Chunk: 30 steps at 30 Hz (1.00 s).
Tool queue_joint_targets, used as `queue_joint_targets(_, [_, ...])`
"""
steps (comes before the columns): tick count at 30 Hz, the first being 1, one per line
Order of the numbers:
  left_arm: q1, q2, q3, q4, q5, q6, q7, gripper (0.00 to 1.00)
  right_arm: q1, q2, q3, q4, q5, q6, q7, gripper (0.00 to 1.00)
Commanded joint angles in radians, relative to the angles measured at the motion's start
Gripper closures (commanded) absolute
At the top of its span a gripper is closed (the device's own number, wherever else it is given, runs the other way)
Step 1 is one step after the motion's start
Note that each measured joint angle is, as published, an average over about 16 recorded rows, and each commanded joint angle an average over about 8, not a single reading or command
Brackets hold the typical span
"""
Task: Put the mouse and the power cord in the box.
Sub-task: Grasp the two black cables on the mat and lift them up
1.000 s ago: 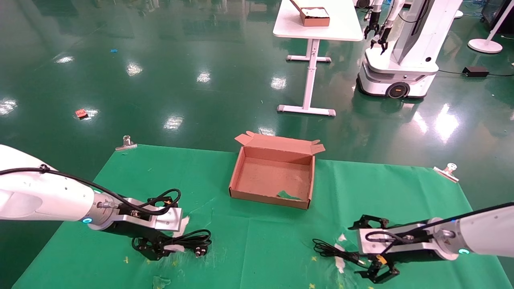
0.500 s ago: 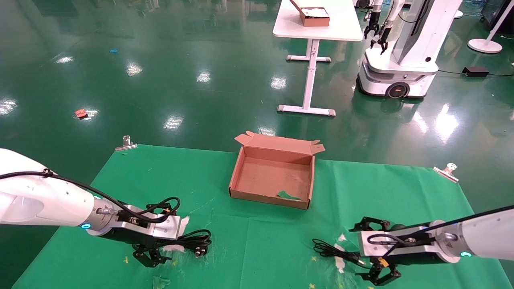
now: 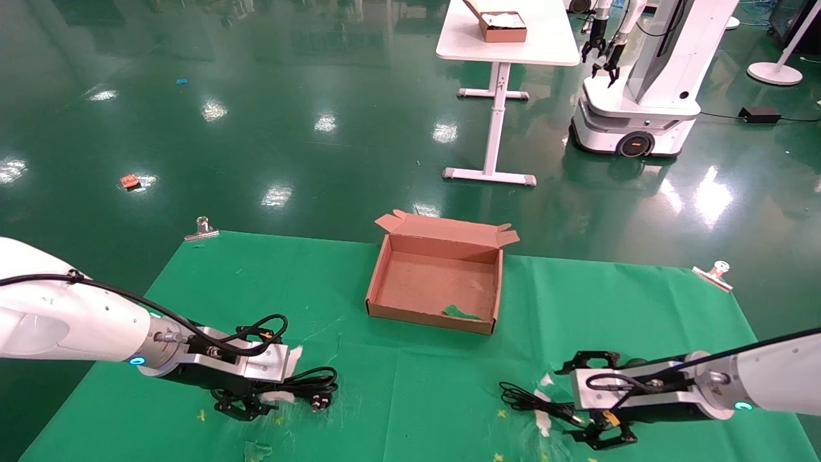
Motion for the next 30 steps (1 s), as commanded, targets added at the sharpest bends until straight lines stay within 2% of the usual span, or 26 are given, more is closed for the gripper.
queue_joint_targets(1, [0.000,0.000,0.000,-0.001,0.000,0.000,0.000,1.00,0.000,0.000,0.000,0.001,0.000,0.000,0.000,1.00])
queue_joint_targets(24, [0.001,-0.003,-0.001,-0.004,-0.002,0.004,-0.003,1.00,-0.001,0.001,0.001,0.004,0.001,0.000,0.001,1.00])
queue_joint_targets(30, [-0.029,-0.041,-0.021,0.017,-0.031,0.077,-0.033,1.00,0.022,0.024,0.012,0.009,0.018,-0.033,0.004,1.00])
